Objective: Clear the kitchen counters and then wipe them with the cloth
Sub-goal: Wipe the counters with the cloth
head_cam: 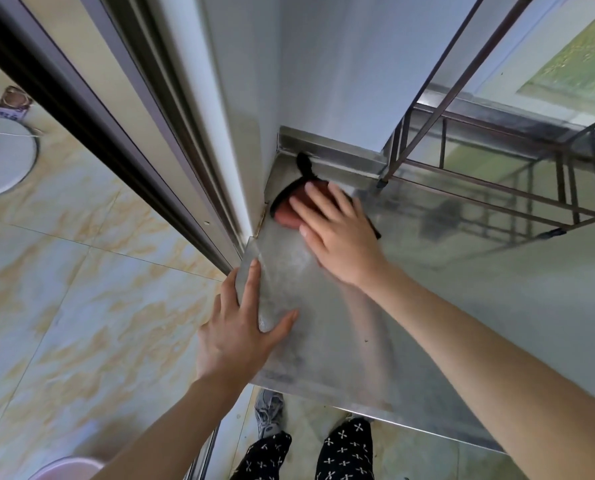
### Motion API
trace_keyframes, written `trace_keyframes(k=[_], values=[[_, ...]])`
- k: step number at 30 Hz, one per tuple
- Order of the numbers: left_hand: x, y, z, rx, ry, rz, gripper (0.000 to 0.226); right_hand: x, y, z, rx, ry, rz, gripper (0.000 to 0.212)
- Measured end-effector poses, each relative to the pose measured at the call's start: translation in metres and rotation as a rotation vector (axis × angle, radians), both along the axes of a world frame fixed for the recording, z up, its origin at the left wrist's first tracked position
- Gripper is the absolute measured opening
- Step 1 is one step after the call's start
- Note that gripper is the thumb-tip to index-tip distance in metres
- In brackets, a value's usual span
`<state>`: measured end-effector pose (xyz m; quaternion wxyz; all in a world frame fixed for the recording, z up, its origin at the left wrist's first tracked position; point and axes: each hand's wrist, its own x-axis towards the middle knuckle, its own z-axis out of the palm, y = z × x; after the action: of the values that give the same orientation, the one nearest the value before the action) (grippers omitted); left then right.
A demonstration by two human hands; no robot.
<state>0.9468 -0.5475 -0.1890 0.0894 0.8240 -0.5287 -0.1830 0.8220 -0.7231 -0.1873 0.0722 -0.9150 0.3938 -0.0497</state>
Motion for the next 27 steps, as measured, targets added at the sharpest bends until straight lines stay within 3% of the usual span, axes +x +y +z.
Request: trace_keyframes(k=[5,10,12,15,17,23,27], values=[[0.000,0.001,-0.001,-0.033,-0.014,-0.009,0.090,0.029,-0.007,-0.003,0.008,-0.063,-0.212,0.046],[0.004,0.004,0.000,-0.096,0.072,-0.004,0.069,-0.021,0.053,0.000,-0.012,-0.001,0.076,0.043],[0.004,0.004,0.000,-0.122,0.099,-0.008,0.059,-0.058,0.063,-0.002,-0.022,0.006,-0.053,0.043],[0.006,0.006,-0.002,-0.121,0.143,0.007,0.056,-0.090,0.088,-0.001,0.011,-0.052,-0.445,0.045],[0.008,0.006,0.000,-0.112,0.171,0.008,0.056,-0.082,0.118,0.002,0.056,-0.074,-0.534,0.047],[0.018,0.036,0.018,0.021,0.225,-0.120,0.064,-0.067,0.184,0.003,0.060,0.033,-0.083,0.044],[0.028,0.090,0.025,0.065,0.219,-0.013,0.073,-0.056,0.168,0.008,0.104,0.005,-0.373,0.045]])
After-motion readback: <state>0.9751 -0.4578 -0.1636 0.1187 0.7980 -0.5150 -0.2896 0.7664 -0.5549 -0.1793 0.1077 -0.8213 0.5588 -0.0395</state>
